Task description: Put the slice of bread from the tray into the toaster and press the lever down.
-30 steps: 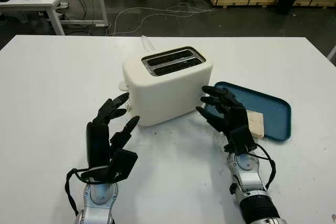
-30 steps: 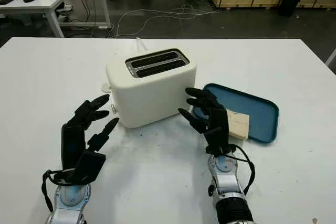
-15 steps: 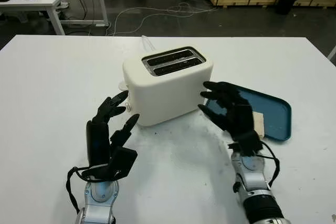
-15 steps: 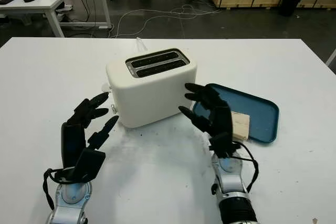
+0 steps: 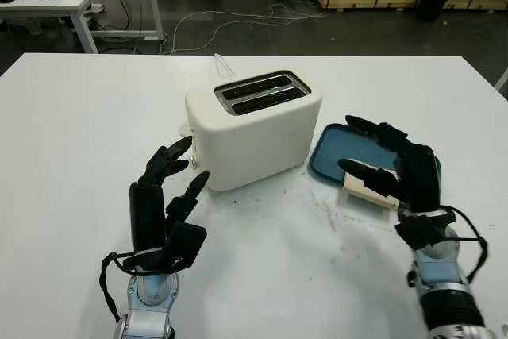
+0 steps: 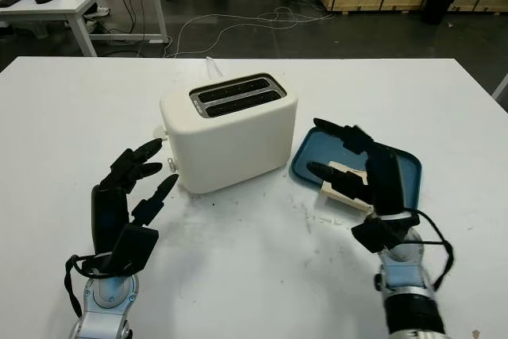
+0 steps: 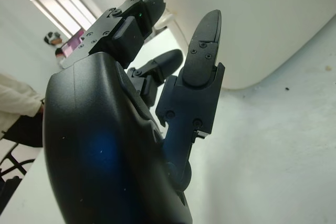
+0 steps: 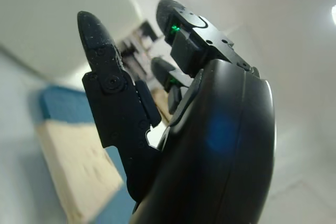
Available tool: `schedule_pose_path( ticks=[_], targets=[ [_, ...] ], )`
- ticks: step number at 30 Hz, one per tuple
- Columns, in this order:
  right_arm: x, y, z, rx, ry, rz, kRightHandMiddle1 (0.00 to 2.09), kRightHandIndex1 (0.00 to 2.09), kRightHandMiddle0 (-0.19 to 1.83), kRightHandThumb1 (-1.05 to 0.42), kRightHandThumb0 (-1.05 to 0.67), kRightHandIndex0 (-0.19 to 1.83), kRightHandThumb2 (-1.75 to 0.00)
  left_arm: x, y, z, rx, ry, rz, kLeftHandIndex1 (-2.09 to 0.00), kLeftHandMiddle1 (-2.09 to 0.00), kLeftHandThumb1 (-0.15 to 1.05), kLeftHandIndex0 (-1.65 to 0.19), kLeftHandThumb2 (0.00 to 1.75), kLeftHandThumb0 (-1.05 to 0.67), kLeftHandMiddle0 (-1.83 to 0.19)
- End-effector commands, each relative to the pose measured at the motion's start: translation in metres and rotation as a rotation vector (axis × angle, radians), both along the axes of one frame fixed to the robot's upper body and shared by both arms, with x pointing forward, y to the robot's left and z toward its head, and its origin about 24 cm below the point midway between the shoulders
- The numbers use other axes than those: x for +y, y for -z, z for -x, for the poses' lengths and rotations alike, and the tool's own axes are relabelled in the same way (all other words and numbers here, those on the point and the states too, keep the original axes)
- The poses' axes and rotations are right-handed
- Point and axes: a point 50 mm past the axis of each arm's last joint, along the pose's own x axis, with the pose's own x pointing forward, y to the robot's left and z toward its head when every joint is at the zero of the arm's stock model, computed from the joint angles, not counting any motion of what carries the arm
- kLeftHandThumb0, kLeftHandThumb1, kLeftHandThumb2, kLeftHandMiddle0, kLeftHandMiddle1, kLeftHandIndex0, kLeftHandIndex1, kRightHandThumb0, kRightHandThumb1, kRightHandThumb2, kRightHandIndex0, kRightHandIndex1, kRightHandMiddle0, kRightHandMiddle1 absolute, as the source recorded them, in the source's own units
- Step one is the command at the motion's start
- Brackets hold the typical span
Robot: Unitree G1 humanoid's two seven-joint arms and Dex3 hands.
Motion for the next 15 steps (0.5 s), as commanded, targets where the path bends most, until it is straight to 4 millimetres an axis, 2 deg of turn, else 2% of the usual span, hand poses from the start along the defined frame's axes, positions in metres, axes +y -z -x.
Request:
schedule_pose_path(
  ticks=[1,4,7,9,11,13,15],
  targets=[
    [-0.004,0.003,-0.004,0.039,0.030,0.064,0.01,1.01,0.50,-0.76,-0.57,0.00,0.00,-0.002,-0.005,-0.002,-0.032,0.010,0.011,-0.33,-0.99,0.92,-0.56,0.05,-0.28,-0.39],
    [-0.008,0.008,-0.006,0.127,0.037,0.158,0.00,0.87,0.38,-0.76,-0.66,0.00,0.00,-0.001,-0.005,-0.002,-0.031,0.014,0.011,-0.33,-1.00,0.92,-0.56,0.05,-0.29,-0.38],
    [-0.012,0.008,-0.007,0.219,0.023,0.261,0.01,0.59,0.24,-0.78,-0.75,0.00,0.00,-0.001,-0.005,-0.003,-0.030,0.017,0.007,-0.34,-1.01,0.92,-0.55,0.06,-0.29,-0.37],
    [-0.015,0.007,-0.006,0.269,0.009,0.330,0.29,0.34,0.08,-0.80,-0.82,0.00,0.00,0.000,-0.005,-0.003,-0.026,0.012,-0.001,-0.34,-1.01,0.92,-0.55,0.06,-0.30,-0.37],
    [-0.015,0.006,-0.005,0.310,0.001,0.397,0.41,0.21,0.02,-0.81,-0.89,0.00,0.00,-0.001,-0.005,-0.003,-0.030,0.011,-0.002,-0.34,-1.02,0.92,-0.56,0.05,-0.30,-0.38],
    [-0.014,0.005,-0.003,0.340,-0.002,0.454,0.35,0.06,0.00,-0.82,-0.92,0.00,0.00,-0.001,-0.005,-0.004,-0.034,0.015,0.001,-0.35,-1.02,0.92,-0.56,0.04,-0.30,-0.38],
    [-0.013,0.005,-0.001,0.374,-0.006,0.498,0.29,0.01,0.00,-0.82,-0.95,0.00,0.00,-0.001,-0.005,-0.004,-0.032,0.019,0.000,-0.35,-1.01,0.92,-0.55,0.05,-0.31,-0.38]
  ],
)
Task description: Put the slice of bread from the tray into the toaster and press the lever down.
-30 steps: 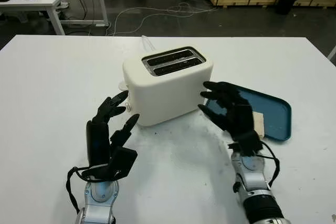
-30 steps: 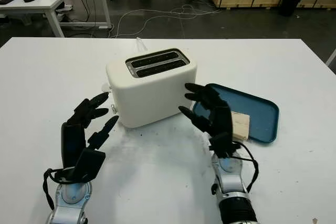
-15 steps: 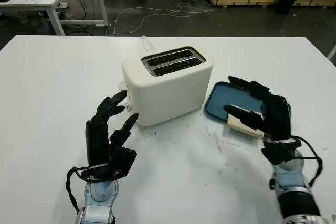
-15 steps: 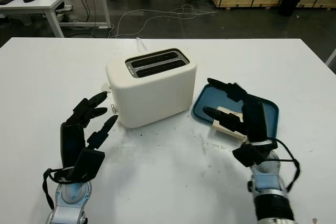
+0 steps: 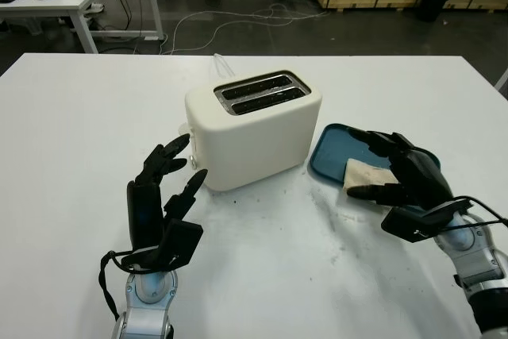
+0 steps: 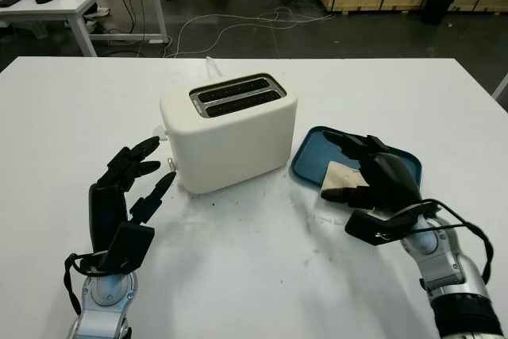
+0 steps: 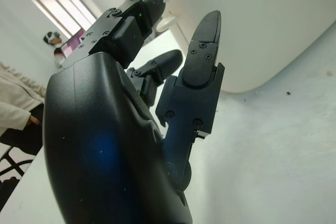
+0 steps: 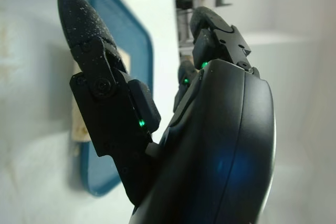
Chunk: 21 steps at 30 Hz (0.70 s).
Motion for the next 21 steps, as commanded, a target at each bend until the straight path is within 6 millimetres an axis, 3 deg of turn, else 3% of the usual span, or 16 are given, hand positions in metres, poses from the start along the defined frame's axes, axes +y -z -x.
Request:
schedule_pose_path(
  ticks=[1,12,16,21],
  targets=[
    [0.001,-0.001,0.002,0.036,-0.001,0.043,0.24,0.01,0.00,-0.82,-0.95,0.00,0.00,-0.001,-0.003,-0.002,-0.022,0.013,-0.003,-0.35,-1.01,0.92,-0.55,0.05,-0.32,-0.38],
    [0.010,0.008,0.013,0.050,0.016,0.107,0.27,0.00,0.00,-0.82,-0.97,0.00,-0.01,-0.002,-0.003,-0.003,-0.026,0.014,0.000,-0.37,-1.03,0.92,-0.55,0.05,-0.33,-0.37],
    [0.015,0.016,0.018,-0.055,0.052,0.192,0.30,0.00,0.00,-0.82,-0.92,0.00,0.00,-0.002,-0.004,-0.003,-0.023,0.006,-0.005,-0.38,-1.03,0.92,-0.55,0.05,-0.30,-0.37],
    [0.018,0.040,0.022,-0.200,0.100,0.281,0.02,0.00,0.01,-0.85,-0.75,0.00,0.00,-0.001,-0.004,-0.001,-0.027,0.007,-0.001,-0.38,-1.02,0.92,-0.54,0.06,-0.28,-0.37]
  ],
)
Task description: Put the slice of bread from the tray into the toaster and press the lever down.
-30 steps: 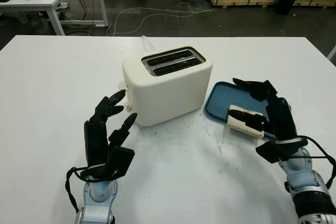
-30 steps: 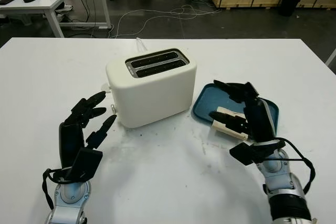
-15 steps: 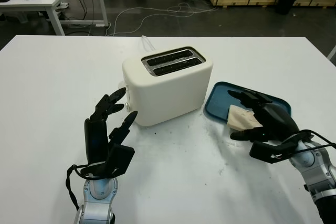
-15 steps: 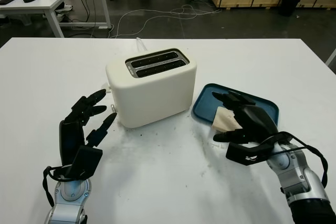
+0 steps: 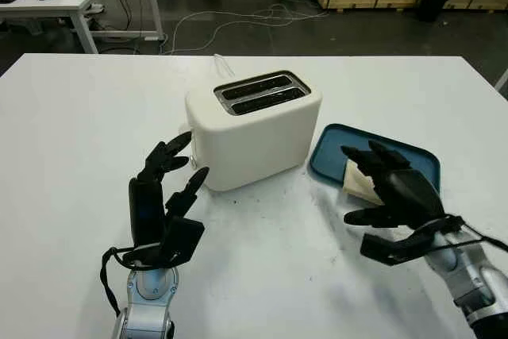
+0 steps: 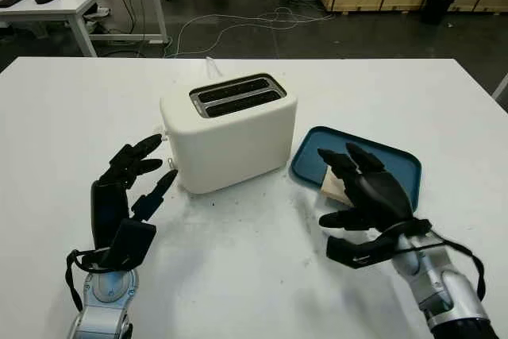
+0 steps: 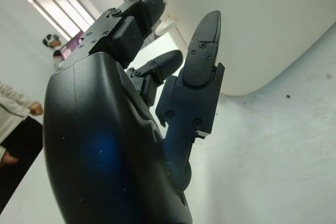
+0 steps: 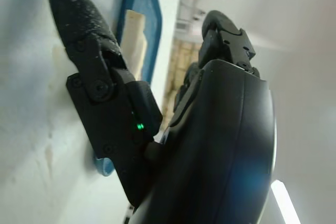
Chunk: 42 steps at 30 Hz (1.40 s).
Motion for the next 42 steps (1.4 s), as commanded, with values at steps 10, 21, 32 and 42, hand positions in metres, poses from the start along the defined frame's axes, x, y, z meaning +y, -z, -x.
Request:
schedule_pose_path(
  ticks=[10,21,32,42],
  targets=[
    [-0.011,0.047,0.002,-0.126,0.048,0.124,0.14,0.00,0.00,-0.84,-0.51,0.00,0.00,0.000,-0.001,0.002,-0.028,-0.005,-0.005,-0.38,-1.00,0.92,-0.54,0.05,-0.30,-0.39],
    [-0.012,0.047,0.002,-0.080,0.101,0.214,1.37,1.66,0.00,-0.89,-0.52,0.00,-0.01,0.001,-0.002,0.003,-0.054,-0.014,0.015,-0.37,-0.98,0.92,-0.55,0.05,-0.27,-0.41],
    [-0.011,0.034,0.003,-0.150,0.071,0.273,1.75,1.75,1.55,-0.92,-0.56,1.57,-0.23,0.001,-0.002,0.003,-0.063,-0.008,0.004,-0.37,-0.98,0.92,-0.55,0.06,-0.28,-0.41],
    [-0.007,0.026,-0.004,-0.211,0.068,0.203,1.75,1.75,1.57,-0.92,-0.51,1.57,-0.26,0.000,-0.001,0.003,-0.059,-0.004,0.004,-0.37,-0.98,0.92,-0.55,0.06,-0.29,-0.41]
  ],
)
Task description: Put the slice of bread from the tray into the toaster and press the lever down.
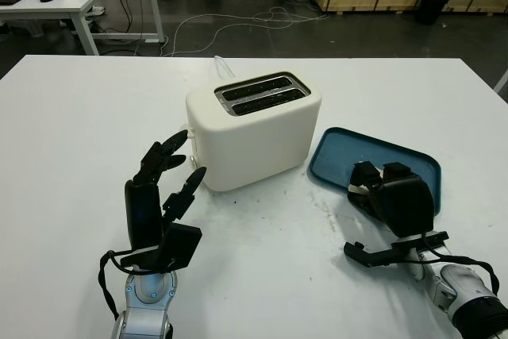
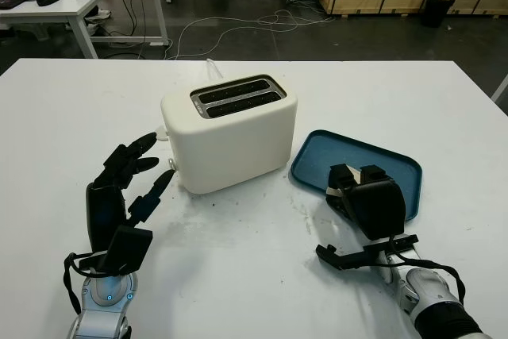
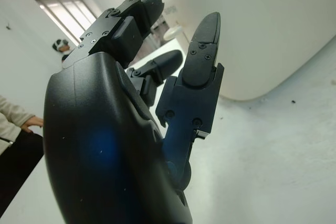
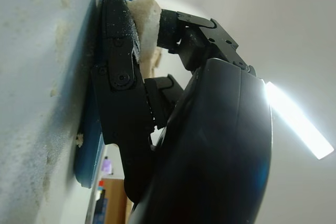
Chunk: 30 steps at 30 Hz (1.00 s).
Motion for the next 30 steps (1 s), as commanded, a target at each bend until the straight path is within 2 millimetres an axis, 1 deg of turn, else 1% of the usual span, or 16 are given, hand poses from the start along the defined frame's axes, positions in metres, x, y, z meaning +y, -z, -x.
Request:
schedule_pose_path(
  ticks=[1,3,4,9,13,19,23,26,30],
  targets=[
    [0.001,0.005,0.002,0.017,-0.008,-0.022,1.75,1.75,1.57,-0.92,-0.51,1.57,-0.25,-0.002,0.000,0.000,-0.008,0.005,-0.001,-0.37,-0.97,0.92,-0.55,0.06,-0.29,-0.41],
    [0.001,0.001,-0.002,-0.037,-0.015,-0.056,1.75,1.75,1.57,-0.92,-0.50,1.57,-0.20,-0.002,0.000,0.000,-0.007,0.008,-0.005,-0.36,-0.97,0.92,-0.55,0.07,-0.29,-0.40],
    [0.001,-0.001,-0.004,-0.068,-0.022,-0.060,1.75,1.75,1.57,-0.92,-0.50,1.57,-0.19,-0.003,0.000,-0.001,-0.008,0.009,-0.005,-0.36,-0.97,0.92,-0.55,0.06,-0.28,-0.41],
    [-0.005,-0.020,-0.019,-0.223,-0.061,-0.090,1.75,1.75,1.57,-0.92,-0.49,1.57,-0.23,-0.004,0.000,0.000,-0.004,0.005,-0.004,-0.36,-0.97,0.92,-0.55,0.05,-0.27,-0.41],
    [-0.013,-0.037,-0.031,-0.290,-0.065,-0.106,1.75,1.75,1.57,-0.92,-0.51,1.57,-0.30,-0.004,0.000,0.000,-0.002,0.001,-0.014,-0.35,-0.97,0.92,-0.56,0.05,-0.25,-0.41],
    [-0.019,-0.056,-0.041,-0.335,-0.066,-0.134,1.75,1.75,1.57,-0.92,-0.51,1.57,-0.28,-0.004,0.001,0.000,-0.004,0.004,-0.020,-0.34,-0.96,0.92,-0.56,0.05,-0.27,-0.42],
    [-0.021,-0.071,-0.050,-0.350,-0.092,-0.137,1.75,1.75,1.57,-0.92,-0.50,1.57,-0.26,-0.005,0.001,0.000,-0.007,0.007,-0.019,-0.34,-0.96,0.92,-0.56,0.05,-0.28,-0.42],
    [-0.022,-0.078,-0.055,-0.351,-0.114,-0.146,1.75,1.75,1.57,-0.92,-0.51,1.57,-0.26,-0.005,0.000,-0.001,-0.007,0.004,-0.026,-0.34,-0.95,0.92,-0.57,0.05,-0.27,-0.42],
    [-0.022,-0.086,-0.061,-0.329,-0.128,-0.219,1.75,1.75,1.57,-0.92,-0.52,1.57,-0.27,-0.005,-0.001,-0.002,-0.007,0.000,-0.039,-0.34,-0.94,0.92,-0.58,0.05,-0.28,-0.43]
  ],
)
